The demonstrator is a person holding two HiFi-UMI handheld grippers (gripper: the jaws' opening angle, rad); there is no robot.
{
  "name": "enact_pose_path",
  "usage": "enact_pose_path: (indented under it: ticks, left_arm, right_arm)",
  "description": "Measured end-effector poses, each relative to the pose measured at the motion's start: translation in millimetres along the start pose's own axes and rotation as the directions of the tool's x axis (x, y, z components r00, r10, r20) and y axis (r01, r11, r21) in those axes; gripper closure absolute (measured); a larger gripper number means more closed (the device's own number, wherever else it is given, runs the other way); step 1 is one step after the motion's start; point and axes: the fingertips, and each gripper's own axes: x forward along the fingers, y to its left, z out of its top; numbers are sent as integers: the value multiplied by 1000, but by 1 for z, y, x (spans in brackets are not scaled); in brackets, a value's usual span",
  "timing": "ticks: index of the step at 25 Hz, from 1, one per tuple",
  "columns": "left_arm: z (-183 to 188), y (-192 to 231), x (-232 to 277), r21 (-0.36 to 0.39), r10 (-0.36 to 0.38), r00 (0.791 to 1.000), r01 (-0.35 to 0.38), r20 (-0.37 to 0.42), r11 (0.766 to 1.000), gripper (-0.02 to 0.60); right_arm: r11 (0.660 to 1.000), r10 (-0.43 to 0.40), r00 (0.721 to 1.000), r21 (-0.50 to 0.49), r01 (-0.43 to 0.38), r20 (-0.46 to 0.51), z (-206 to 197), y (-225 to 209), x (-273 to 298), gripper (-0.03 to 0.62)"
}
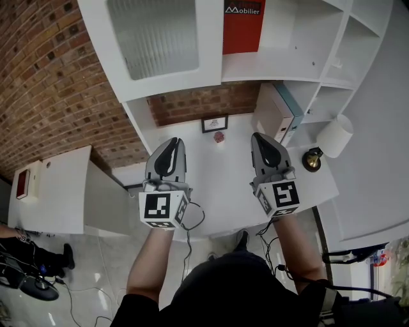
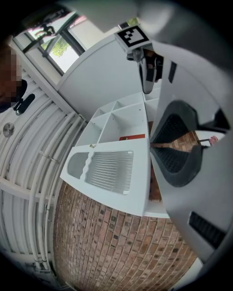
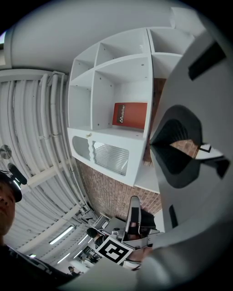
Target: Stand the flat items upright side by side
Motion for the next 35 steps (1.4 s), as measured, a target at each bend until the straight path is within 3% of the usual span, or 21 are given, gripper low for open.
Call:
enact_pose_path:
  ticks: [20, 35]
  left_arm:
    - [-15, -1, 20, -16, 46, 999, -46, -22, 999, 551]
    - [-48, -10, 43, -35, 91, 992, -95, -89, 995, 551]
  right_arm:
    - [1000, 20, 1000, 6, -20, -7, -14, -24, 9, 595]
    - [995, 45, 999, 87, -42, -23, -40, -55, 20, 595]
